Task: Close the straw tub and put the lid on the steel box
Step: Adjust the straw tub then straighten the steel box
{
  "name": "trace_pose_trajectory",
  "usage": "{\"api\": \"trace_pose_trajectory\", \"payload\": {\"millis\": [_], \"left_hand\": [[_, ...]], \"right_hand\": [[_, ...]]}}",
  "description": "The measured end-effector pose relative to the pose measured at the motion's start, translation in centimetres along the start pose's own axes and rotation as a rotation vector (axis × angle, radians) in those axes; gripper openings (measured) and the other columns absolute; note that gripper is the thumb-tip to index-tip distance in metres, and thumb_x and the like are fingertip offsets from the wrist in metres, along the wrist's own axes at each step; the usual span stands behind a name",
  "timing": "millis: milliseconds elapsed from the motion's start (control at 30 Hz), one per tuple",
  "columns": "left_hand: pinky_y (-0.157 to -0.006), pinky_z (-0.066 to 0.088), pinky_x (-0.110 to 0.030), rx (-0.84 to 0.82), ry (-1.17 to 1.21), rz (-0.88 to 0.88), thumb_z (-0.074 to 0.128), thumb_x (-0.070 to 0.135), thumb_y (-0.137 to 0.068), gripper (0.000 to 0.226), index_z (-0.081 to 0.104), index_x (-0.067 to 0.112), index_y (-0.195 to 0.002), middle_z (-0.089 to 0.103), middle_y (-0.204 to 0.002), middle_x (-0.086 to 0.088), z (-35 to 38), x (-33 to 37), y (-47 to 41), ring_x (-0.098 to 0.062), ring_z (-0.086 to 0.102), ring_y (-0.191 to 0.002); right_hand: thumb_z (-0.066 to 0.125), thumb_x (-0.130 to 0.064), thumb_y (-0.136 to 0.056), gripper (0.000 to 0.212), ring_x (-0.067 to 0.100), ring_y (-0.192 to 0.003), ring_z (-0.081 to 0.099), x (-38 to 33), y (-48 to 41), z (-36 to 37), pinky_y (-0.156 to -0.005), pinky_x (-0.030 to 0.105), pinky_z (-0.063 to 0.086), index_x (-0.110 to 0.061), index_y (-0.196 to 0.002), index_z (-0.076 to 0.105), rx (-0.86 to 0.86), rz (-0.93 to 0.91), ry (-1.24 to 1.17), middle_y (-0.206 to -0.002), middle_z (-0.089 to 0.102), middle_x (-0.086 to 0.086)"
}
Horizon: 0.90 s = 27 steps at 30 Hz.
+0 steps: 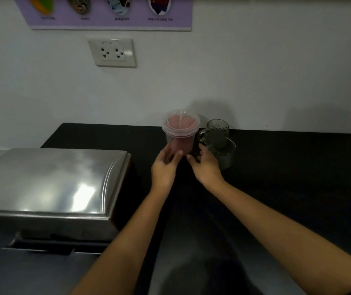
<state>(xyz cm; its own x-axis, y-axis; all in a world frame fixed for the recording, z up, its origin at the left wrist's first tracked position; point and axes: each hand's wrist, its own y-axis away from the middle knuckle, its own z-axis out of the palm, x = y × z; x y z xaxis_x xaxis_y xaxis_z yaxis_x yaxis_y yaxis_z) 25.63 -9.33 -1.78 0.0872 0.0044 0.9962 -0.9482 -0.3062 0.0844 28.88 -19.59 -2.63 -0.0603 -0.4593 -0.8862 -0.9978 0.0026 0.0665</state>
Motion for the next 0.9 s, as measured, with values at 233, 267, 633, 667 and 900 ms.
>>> {"api": "trace_pose_trajectory", "payload": {"millis": [233, 267, 633, 667, 900], "left_hand": [[-0.101, 0.037, -0.024, -0.110, -0.130, 0.076, 0.062, 0.023, -0.086, 0.052, 0.045, 0.015, -0.134, 0.049, -0.139, -0.003, -1.4, 0.2, 5.0, -0.012, 0.045, -0.126], [-0.102, 0.037, -0.024, -0.127, -0.134, 0.087, 0.062, 0.022, -0.085, 0.052, 0.046, 0.015, -0.134, 0.049, -0.140, -0.003, -1.6, 0.3, 5.7, -0.009, 0.045, -0.124], [-0.106, 0.037, -0.028, -0.290, -0.280, 0.161, 0.065, 0.025, -0.083, 0.048, 0.051, 0.021, -0.128, 0.051, -0.130, 0.004, -4.4, -1.5, 12.2, -0.011, 0.048, -0.122], [-0.106, 0.037, -0.029, -0.304, -0.304, 0.188, 0.065, 0.025, -0.082, 0.047, 0.051, 0.022, -0.127, 0.051, -0.127, 0.007, -4.8, -1.8, 12.6, -0.010, 0.048, -0.121], [-0.099, 0.038, -0.021, -0.433, -0.345, 0.251, 0.066, 0.025, -0.082, 0.044, 0.055, 0.023, -0.124, 0.055, -0.123, 0.006, -9.6, -3.2, 15.2, -0.009, 0.052, -0.116]], "right_hand": [[0.056, -0.023, -0.089, 0.052, 0.025, -0.124, 0.048, 0.3, 5.2, -3.5, -0.096, 0.029, 0.039, -0.008, -0.135, 0.038, 0.063, -0.022, 0.010, -0.137, 0.047, 0.015], [0.056, -0.023, -0.089, 0.052, 0.025, -0.124, 0.048, 0.3, 5.9, -3.8, -0.095, 0.028, 0.039, -0.009, -0.136, 0.037, 0.063, -0.021, 0.013, -0.137, 0.046, 0.015], [0.053, -0.029, -0.090, 0.054, 0.021, -0.125, 0.047, 1.7, 12.5, -4.7, -0.090, 0.025, 0.038, -0.015, -0.138, 0.034, 0.025, 0.074, 0.034, -0.141, 0.043, 0.011], [0.054, -0.029, -0.090, 0.054, 0.021, -0.125, 0.047, 1.9, 13.2, -4.6, -0.089, 0.025, 0.037, -0.015, -0.138, 0.034, 0.027, 0.083, 0.047, -0.140, 0.043, 0.011], [0.054, -0.027, -0.089, 0.050, 0.021, -0.123, 0.048, 1.7, 18.3, -2.6, -0.095, 0.030, 0.040, -0.015, -0.135, 0.039, 0.121, 0.151, 0.094, -0.137, 0.047, 0.010]]}}
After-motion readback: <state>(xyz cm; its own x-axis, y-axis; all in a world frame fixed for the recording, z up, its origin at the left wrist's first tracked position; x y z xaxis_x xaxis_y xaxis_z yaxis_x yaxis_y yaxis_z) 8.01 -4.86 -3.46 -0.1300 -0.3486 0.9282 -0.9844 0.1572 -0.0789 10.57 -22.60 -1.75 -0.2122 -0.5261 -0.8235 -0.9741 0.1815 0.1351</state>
